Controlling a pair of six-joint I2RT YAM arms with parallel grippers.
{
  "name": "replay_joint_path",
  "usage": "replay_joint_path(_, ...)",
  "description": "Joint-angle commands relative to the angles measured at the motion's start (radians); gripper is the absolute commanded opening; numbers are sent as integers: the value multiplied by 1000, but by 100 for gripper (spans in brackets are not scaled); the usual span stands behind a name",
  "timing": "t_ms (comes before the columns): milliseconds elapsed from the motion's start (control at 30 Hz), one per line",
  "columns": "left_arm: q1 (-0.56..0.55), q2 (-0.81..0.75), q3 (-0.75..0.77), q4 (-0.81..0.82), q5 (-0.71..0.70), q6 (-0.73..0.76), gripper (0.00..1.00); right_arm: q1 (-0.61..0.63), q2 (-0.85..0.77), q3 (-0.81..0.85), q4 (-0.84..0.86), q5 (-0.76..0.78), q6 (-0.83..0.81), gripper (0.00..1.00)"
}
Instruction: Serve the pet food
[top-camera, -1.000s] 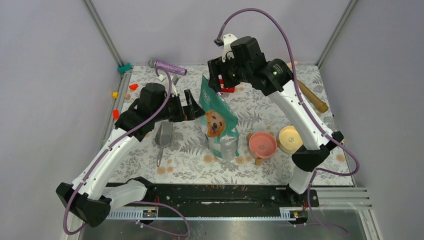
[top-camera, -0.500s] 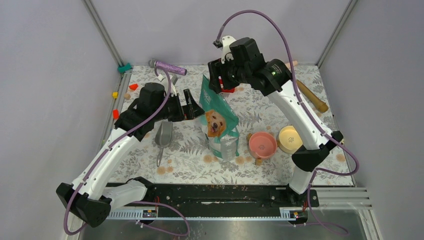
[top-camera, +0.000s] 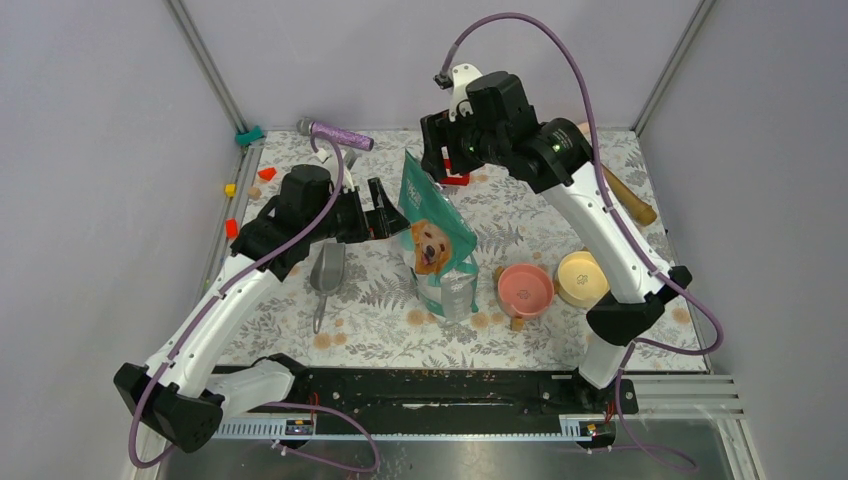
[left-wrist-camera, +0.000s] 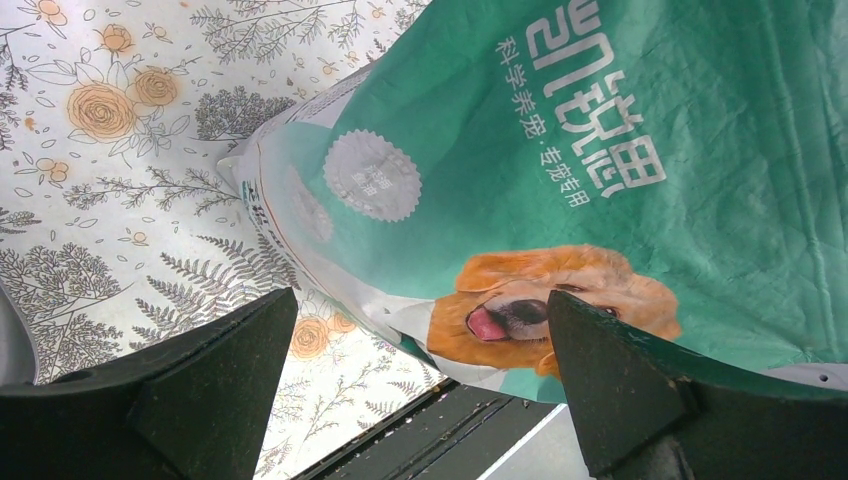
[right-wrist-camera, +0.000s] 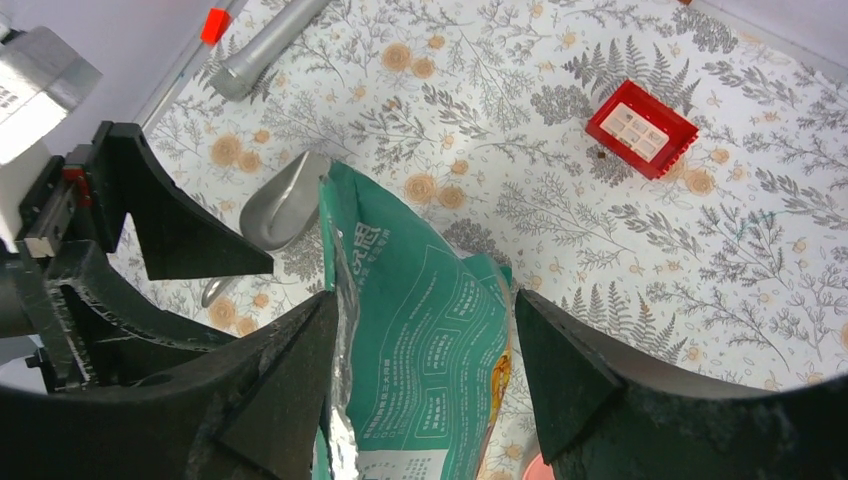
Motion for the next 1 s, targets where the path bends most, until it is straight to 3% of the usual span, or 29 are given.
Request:
replay_joint_path(0, 7, -5, 0, 48, 2, 12, 99, -5, -25, -24, 22, -5, -1, 72)
replay_joint_path(633, 12, 2, 0, 48, -1, 8, 99, -4, -32, -48, 2, -131, 16, 67)
replay_joint_path(800, 13, 3, 0, 48, -4, 10, 99, -5, -27, -65, -6, -95, 5, 58)
replay_joint_path(967, 17, 5, 1, 48, -5, 9, 99, -4, -31, -69, -35, -131, 11, 55)
